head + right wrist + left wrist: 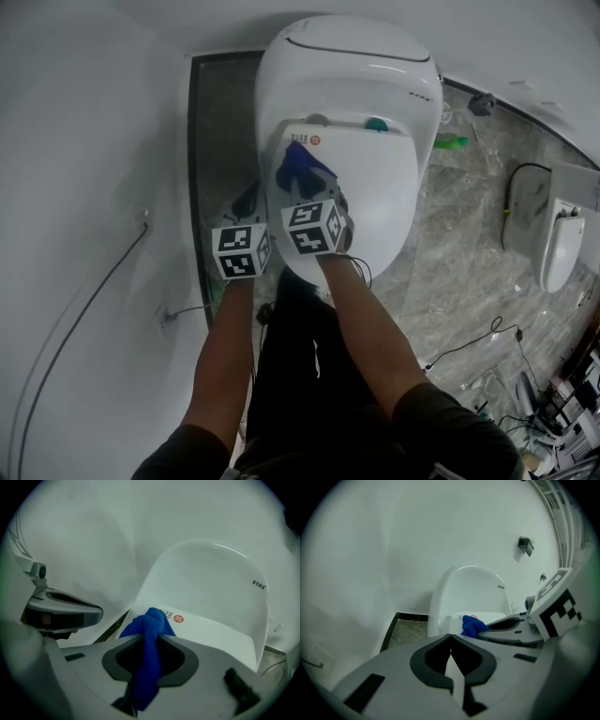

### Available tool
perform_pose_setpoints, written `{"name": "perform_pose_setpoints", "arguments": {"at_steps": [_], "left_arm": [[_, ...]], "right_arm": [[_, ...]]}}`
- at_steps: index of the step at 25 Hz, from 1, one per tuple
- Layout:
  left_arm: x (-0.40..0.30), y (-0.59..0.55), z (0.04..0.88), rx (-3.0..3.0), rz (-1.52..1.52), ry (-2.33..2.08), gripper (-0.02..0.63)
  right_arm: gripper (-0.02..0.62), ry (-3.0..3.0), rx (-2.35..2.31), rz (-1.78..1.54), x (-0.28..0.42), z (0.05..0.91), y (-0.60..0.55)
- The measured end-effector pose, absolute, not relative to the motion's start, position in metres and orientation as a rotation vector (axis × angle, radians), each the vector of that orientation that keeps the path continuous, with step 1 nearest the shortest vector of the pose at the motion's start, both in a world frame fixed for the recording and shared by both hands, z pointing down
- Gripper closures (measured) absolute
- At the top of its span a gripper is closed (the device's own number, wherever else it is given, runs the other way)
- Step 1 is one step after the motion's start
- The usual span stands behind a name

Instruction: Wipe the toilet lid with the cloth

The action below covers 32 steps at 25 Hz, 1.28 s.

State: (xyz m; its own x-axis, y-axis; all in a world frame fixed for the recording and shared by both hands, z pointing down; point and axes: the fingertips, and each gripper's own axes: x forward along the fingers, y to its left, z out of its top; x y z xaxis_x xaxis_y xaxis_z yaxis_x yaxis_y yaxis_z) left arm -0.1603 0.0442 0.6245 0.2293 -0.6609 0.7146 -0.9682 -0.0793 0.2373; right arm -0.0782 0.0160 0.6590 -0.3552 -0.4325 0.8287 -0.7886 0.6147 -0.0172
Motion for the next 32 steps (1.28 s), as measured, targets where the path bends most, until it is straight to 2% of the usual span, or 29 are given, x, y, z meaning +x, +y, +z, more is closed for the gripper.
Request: {"name": "perform_pose_setpoints", "arguments": {"at_steps": [14, 21, 27, 32], "left_arm": [[-0.017, 0.024, 0.629, 1.98, 0.641, -1.255, 0.594], [0.017, 0.025, 0.624, 2.043, 0.683, -1.202, 0.594], [-0.014, 0.035, 0.627, 1.999, 0.675, -1.253, 0.594], [-0.07, 0.051, 0.634, 1.914, 0.65, -1.343, 0.594]], "right_arm": [[0.512, -1.811, 1.37, 0.687, 0.117, 0.662, 0.002], [0.512, -1.718, 1.491, 0.815, 0.19, 0.673, 0.009], [0.514, -1.849, 1.463, 0.864, 0.176, 0.651, 0.014], [0.515, -2.007, 1.315, 0.848, 0.089, 0.624, 0.036]]}}
